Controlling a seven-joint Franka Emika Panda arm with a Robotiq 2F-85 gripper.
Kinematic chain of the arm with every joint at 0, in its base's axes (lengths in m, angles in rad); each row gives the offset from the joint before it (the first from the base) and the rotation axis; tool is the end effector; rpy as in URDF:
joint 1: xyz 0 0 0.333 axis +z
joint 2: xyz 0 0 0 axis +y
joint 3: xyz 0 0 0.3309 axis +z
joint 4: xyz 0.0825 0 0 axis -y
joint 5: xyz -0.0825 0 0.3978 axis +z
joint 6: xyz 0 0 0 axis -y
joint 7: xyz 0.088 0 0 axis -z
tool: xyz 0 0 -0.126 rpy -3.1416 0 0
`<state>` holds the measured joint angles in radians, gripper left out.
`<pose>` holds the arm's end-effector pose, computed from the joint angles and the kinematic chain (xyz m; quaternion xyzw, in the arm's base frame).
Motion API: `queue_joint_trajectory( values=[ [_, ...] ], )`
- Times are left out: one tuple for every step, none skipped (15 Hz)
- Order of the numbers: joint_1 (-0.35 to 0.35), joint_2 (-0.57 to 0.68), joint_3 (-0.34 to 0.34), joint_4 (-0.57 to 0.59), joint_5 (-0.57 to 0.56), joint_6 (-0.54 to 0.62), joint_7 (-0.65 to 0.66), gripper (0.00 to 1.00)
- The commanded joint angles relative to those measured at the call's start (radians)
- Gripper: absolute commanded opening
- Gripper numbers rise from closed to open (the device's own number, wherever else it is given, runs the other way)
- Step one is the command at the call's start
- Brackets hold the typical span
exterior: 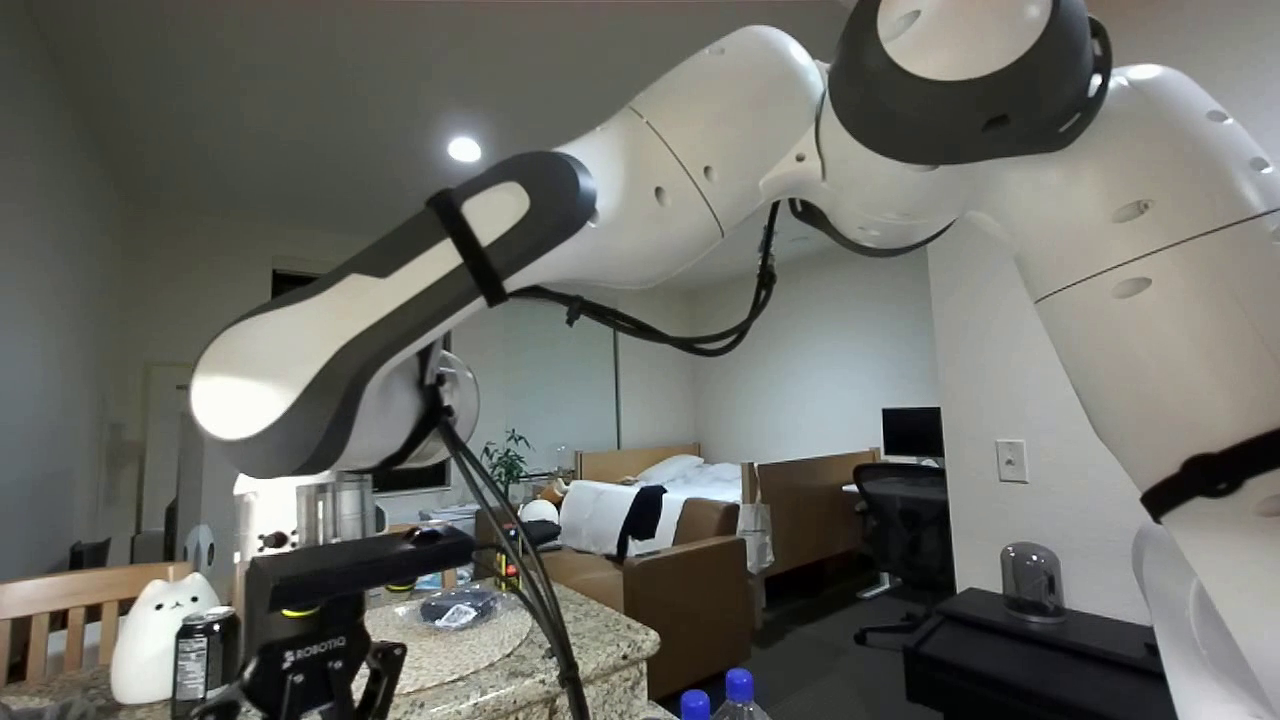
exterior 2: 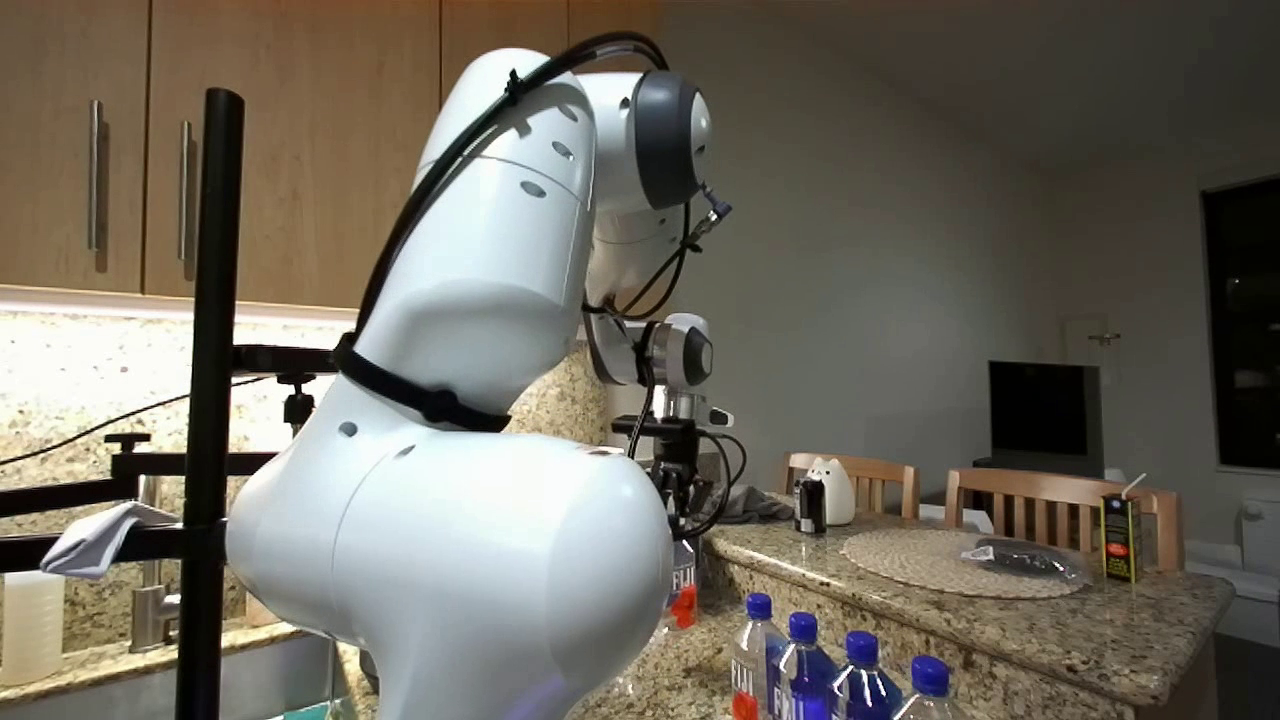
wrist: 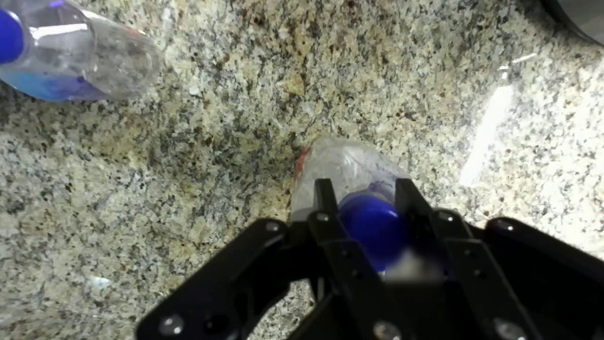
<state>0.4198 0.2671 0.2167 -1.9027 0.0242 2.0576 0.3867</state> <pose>0.4968 0.3629 0.3429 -0.9911 -0.1159 0.0654 0.0079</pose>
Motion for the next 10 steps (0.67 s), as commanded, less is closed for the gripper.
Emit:
queue_joint_trajectory(
  values=[
    [-0.076, -0.127, 0.008, -0.12, 0.096, -0.01, -0.044, 0.16],
    [-0.097, -0.153, 0.011, -0.139, 0.129, -0.018, -0.086, 0.16],
    [-0.069, -0.067, 0.013, -0.059, 0.064, -0.007, -0.02, 0.15],
    [-0.08, -0.08, 0.013, -0.067, 0.07, -0.008, -0.028, 0.36],
    [-0.082, -0.08, 0.012, -0.065, 0.069, -0.008, -0.028, 0.35],
    [-0.08, -0.077, 0.014, -0.063, 0.07, -0.008, -0.028, 0.35],
    [-0.076, -0.071, 0.016, -0.061, 0.07, -0.008, -0.027, 0.35],
    [-0.074, -0.067, 0.018, -0.061, 0.07, -0.007, -0.027, 0.35],
    [-0.074, -0.065, 0.018, -0.061, 0.07, -0.007, -0.027, 0.35],
    [-0.073, -0.063, 0.018, -0.06, 0.07, -0.007, -0.027, 0.35]
  ],
)
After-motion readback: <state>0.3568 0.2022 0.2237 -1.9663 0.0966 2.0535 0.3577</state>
